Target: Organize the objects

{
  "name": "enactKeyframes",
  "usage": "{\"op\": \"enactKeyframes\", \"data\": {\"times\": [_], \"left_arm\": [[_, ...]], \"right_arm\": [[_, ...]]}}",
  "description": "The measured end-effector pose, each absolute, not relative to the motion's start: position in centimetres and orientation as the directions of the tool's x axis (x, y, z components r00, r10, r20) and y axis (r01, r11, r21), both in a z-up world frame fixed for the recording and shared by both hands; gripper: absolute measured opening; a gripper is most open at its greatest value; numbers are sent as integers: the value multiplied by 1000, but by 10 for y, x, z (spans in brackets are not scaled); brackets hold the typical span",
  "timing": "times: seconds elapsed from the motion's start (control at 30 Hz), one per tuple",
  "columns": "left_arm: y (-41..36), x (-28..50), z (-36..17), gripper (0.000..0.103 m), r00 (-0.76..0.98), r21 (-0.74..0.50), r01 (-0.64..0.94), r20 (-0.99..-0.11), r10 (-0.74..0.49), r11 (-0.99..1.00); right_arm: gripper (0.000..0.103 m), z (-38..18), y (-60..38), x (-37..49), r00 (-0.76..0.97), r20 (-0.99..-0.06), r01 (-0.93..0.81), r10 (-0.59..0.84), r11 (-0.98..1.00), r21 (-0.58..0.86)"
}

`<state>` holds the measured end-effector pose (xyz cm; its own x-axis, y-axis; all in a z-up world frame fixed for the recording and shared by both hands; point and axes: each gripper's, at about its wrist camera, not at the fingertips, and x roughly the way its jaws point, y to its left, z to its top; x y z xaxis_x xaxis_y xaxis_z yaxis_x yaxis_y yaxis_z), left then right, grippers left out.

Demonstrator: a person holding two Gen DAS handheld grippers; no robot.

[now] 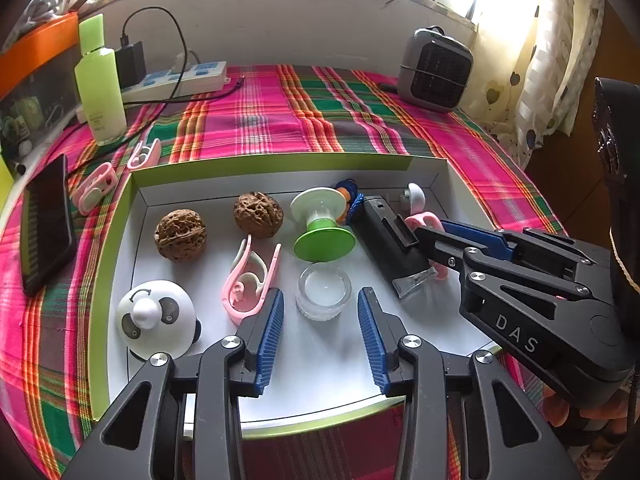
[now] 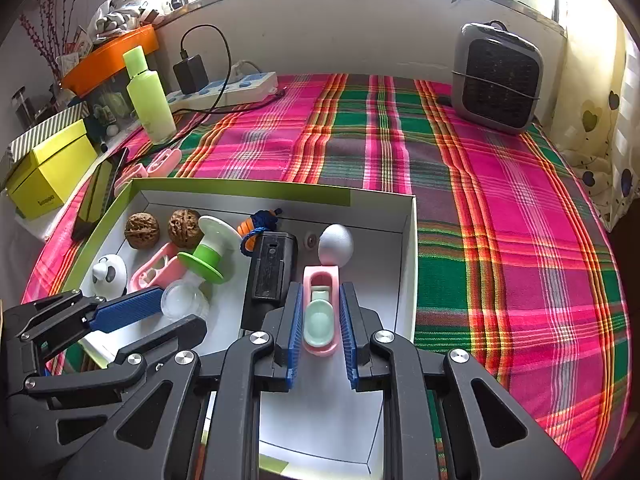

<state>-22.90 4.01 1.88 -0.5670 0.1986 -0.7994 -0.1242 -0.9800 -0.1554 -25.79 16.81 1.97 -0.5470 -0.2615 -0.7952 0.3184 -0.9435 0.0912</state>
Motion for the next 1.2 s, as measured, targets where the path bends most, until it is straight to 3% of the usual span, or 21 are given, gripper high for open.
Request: {"op": "enactKeyframes", "data": {"times": [0.7,1.2], "left_arm": [[39,-208,38,43,-621,-110,-102,-769,149,-989],[28,-165,52,43,-678,-87,-62,-728,105,-994]], "right_arm": [[28,36,171,-231,-596,-757,310,-270,-946,93],[30,52,173,-179,-652,-702,319,-286,-944,88]]}}
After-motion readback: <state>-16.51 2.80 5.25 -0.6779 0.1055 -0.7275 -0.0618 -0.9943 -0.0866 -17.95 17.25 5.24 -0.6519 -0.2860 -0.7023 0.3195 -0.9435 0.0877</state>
